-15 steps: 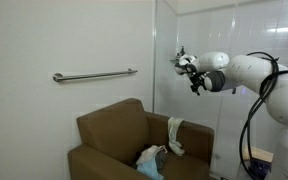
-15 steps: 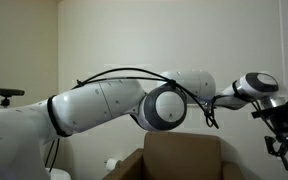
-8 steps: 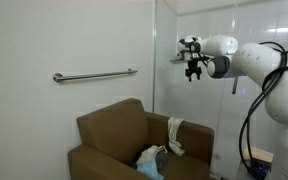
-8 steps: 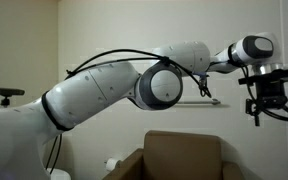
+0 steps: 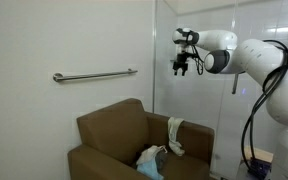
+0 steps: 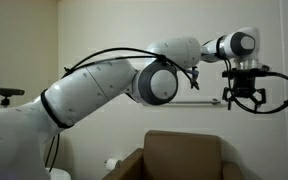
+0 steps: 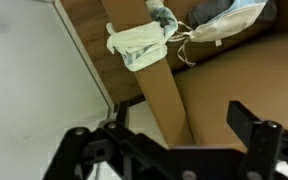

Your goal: Hang some of the things on the seat of the couch on the armrest

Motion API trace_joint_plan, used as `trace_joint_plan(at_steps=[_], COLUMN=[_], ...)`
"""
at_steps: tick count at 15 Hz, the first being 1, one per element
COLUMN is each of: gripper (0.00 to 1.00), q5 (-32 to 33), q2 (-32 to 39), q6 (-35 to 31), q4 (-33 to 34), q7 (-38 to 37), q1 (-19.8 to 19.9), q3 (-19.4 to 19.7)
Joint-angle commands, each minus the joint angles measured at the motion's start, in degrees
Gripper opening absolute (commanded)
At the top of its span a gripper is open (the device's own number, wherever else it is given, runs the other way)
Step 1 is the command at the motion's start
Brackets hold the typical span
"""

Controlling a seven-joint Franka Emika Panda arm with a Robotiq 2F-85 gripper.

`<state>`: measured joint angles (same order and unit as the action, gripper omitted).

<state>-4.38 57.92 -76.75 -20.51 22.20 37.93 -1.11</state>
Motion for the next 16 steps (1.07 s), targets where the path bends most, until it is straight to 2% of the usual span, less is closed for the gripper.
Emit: trace_joint_plan(at_steps=[1,2,3,6,10,13,16], gripper=[1.00,1.00,1.00,1.00,1.00,1.00,1.00], q5=[3.2,4.6,1.9,3.6,3.7,3.3,2.9], q2=[0.0,0.5,0.4,0.9,0.9,3.1,9.3], q6=[3.6,3.6,2.6,2.6,2.6,2.0,3.3], q4=[-1.9,-1.8,-1.2,-1.5,-1.6,-2.1,-0.3], q7=[5.9,5.4,2.9,3.0,3.2,6.2,11.2], q1=[-4.2,-5.7,-3.9,-6.4,-6.0,-6.4,-7.7], q3=[1.9,3.0,1.6,2.9,3.1,2.2,0.9])
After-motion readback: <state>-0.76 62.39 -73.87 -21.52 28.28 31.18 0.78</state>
